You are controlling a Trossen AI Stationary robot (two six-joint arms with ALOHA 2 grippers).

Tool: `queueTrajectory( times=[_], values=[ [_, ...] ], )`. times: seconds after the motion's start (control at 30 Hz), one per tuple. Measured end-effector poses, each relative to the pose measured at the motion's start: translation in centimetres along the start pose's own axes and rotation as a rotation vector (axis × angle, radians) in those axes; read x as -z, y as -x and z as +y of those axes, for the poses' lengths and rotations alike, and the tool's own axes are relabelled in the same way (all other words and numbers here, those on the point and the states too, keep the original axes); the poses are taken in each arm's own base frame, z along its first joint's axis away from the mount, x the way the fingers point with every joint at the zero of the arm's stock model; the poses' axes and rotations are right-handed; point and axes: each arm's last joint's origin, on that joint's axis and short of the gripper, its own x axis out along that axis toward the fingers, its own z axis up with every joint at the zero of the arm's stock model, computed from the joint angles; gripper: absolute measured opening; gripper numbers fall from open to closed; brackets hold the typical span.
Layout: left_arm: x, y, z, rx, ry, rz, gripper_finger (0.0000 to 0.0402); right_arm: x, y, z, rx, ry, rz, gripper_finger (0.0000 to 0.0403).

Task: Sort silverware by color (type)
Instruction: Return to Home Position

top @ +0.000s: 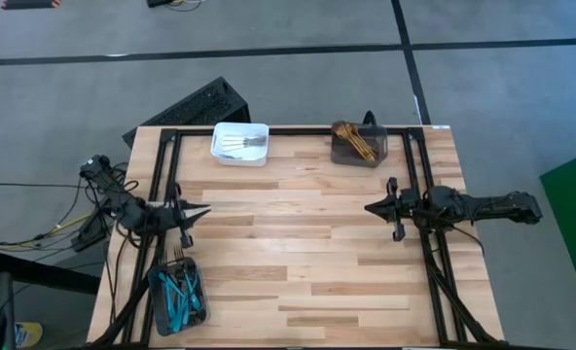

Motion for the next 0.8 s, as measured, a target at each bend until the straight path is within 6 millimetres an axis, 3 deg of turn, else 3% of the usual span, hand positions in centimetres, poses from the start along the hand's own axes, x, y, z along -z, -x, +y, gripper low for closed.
queueTrajectory(
  times=[0.2,0.43,0.57,0.8],
  values=[
    [0.0,0.0,0.0,0.000,-0.098,0.000,0.0043,0.0,0.0,0.0,0.000,0.010,-0.002,0.0029],
    [0.1,0.0,0.2,-0.075,0.125,0.030,0.0043,0.0,0.0,0.0,0.001,0.012,-0.002,0.0029],
    [-0.3,0.0,-0.3,0.120,0.186,-0.051,0.0043,0.0,0.0,0.0,0.001,0.012,-0.003,0.0029],
    [-0.9,0.5,-1.3,0.540,0.108,-0.211,0.0043,0.0,0.0,0.0,0.002,0.012,-0.003,0.0029]
  ],
)
